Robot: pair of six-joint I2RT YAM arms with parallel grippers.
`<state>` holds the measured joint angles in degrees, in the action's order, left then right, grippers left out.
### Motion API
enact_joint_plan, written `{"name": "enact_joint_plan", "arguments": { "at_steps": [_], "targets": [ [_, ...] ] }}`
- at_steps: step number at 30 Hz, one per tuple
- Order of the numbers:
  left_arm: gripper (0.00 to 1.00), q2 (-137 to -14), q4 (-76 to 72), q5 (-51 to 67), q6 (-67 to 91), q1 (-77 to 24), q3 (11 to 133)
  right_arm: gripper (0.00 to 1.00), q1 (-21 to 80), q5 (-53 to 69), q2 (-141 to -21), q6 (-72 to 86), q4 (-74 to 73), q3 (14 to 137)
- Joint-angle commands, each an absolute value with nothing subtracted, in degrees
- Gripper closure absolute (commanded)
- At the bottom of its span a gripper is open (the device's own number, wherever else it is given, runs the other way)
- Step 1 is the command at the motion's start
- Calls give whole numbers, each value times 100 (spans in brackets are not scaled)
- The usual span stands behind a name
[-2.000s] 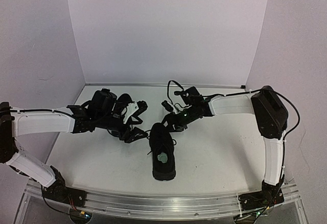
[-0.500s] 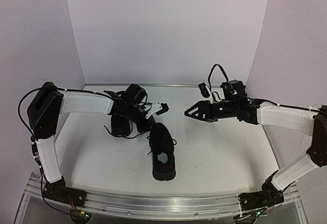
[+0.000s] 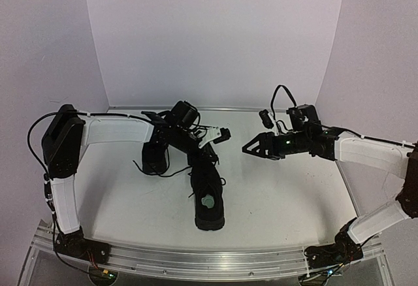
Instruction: Tie the shoes
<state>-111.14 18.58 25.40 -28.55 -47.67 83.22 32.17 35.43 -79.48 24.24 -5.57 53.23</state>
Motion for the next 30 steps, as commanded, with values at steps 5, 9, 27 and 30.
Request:
{"name": "enact_joint_plan", "arguments": {
  "at_steps": [5,9,27,30],
  "targets": [
    [62,-11287,2151,1952,-3289,-5073,8960,42,3191,3455,-7796,2293,-681,5307],
    [46,-10997,2164,1233,-3266,-5096,8966,42,3191,3434,-7818,2257,-712,5283],
    [41,-8337,1440,837,-1315,-4827,6353,52,3191,4199,-9333,2216,-357,5335],
    [43,-7727,1244,1370,-1055,-4828,5460,56,3204,4523,-9829,2321,-177,5501]
  ]
}}
